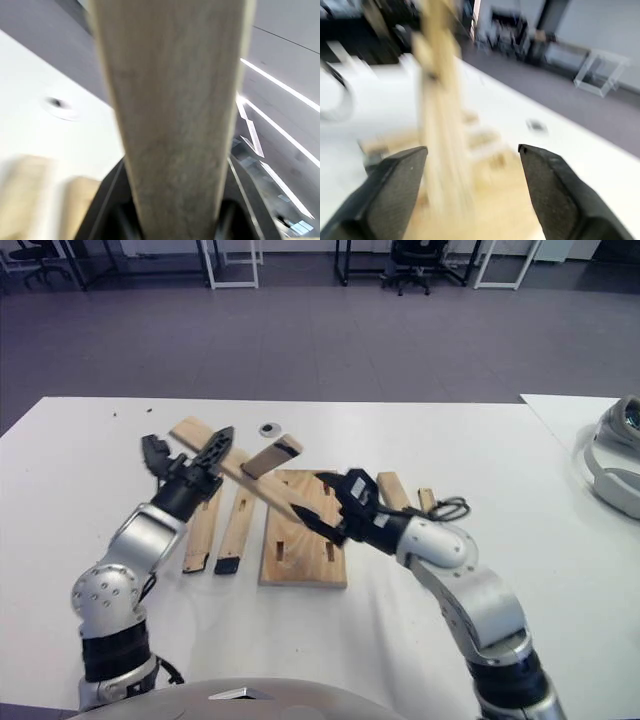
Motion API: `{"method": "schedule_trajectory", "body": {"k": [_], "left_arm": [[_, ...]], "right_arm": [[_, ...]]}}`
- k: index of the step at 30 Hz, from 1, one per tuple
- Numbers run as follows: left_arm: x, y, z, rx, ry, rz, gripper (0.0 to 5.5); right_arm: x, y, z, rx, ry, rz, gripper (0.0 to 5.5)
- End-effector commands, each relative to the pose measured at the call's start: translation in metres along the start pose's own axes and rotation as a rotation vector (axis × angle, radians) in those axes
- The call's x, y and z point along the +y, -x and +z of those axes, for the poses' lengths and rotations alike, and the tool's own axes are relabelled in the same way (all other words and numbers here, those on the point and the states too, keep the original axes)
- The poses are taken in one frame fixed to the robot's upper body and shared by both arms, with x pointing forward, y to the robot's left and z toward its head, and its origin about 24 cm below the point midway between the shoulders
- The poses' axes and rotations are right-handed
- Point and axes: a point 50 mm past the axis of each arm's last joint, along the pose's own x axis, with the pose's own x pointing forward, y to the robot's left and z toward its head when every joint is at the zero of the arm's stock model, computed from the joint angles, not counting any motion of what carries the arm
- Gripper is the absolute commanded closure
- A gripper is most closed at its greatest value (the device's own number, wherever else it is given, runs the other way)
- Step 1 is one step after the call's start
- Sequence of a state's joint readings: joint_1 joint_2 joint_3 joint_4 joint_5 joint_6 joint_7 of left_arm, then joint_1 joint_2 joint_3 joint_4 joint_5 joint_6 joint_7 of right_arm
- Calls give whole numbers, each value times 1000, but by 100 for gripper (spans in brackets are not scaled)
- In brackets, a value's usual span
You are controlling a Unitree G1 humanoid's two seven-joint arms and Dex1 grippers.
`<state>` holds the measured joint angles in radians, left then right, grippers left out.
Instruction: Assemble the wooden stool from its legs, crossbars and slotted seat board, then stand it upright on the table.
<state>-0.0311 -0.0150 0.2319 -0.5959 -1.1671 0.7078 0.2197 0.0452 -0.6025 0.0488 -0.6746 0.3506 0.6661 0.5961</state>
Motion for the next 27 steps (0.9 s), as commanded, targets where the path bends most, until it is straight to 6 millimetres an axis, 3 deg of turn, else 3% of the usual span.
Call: {"method": "schedule_trajectory", "body": {"k": [1,3,6,9,16,23,27], "left_arm": [[-10,34,-1,-30,-58,101,448],[-7,38,1,-49,-105,153,448],[0,38,0,-49,-203,220,448],[2,32,-2,-56,-251,206,448],[13,31,-12,-4,-430,246,448],[-6,12,-14,-59,-535,116,448],[2,15,-17,-14,-601,132,448]], "right_arm": [[-22,16,-35,189,34,-151,212],[-21,13,-50,245,48,-160,212],[-4,-2,-75,338,87,-71,212],[9,-12,-86,371,89,4,212],[21,-27,-81,318,76,66,212],[19,-27,-80,312,84,74,212],[18,-27,-80,313,85,70,212]]}}
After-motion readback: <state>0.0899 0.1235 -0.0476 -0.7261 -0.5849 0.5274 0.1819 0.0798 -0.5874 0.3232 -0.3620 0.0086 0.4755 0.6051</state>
